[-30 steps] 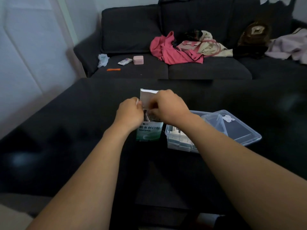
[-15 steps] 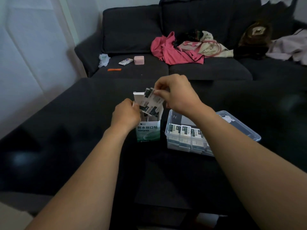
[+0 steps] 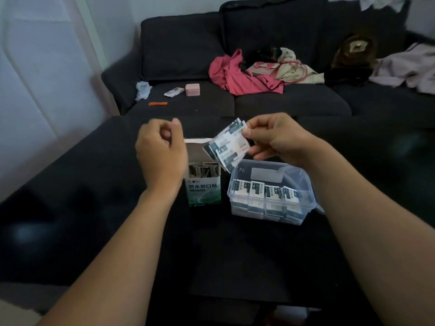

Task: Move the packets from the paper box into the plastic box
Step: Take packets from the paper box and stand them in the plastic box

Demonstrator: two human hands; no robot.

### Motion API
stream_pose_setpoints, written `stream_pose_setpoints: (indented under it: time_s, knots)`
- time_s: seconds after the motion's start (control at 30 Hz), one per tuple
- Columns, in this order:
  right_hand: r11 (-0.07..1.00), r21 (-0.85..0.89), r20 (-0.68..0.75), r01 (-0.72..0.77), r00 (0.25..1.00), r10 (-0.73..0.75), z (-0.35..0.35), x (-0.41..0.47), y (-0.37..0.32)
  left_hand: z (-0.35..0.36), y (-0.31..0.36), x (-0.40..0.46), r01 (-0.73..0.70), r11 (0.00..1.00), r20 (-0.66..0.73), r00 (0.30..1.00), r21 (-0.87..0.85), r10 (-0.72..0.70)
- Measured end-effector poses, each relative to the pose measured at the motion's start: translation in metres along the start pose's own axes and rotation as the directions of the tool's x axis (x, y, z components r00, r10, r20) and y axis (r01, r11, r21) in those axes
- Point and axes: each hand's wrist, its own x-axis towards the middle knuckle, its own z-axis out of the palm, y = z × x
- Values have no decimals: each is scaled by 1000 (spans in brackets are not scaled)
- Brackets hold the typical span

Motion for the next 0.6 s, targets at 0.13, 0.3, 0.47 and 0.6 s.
stream_pose_setpoints:
  time_s: [0.13, 0.3, 0.47, 0.6]
  knots:
    - [995, -100, 166, -21, 985, 37, -5, -2, -2, 1, 31, -19, -72, 943, 150, 981, -326, 126]
    - [973, -227, 247, 43, 969, 15, -1, -2, -5, 7, 53, -37, 333, 914, 621, 774, -233, -124]
    - [967, -243, 218, 71, 976, -17, 1, -2, -8, 3, 64, -45, 730, 665, 874, 415, -156, -251]
    - [968, -243, 206, 67, 978, -16, 3, -1, -9, 5, 55, -43, 846, 531, 925, 244, -55, -293]
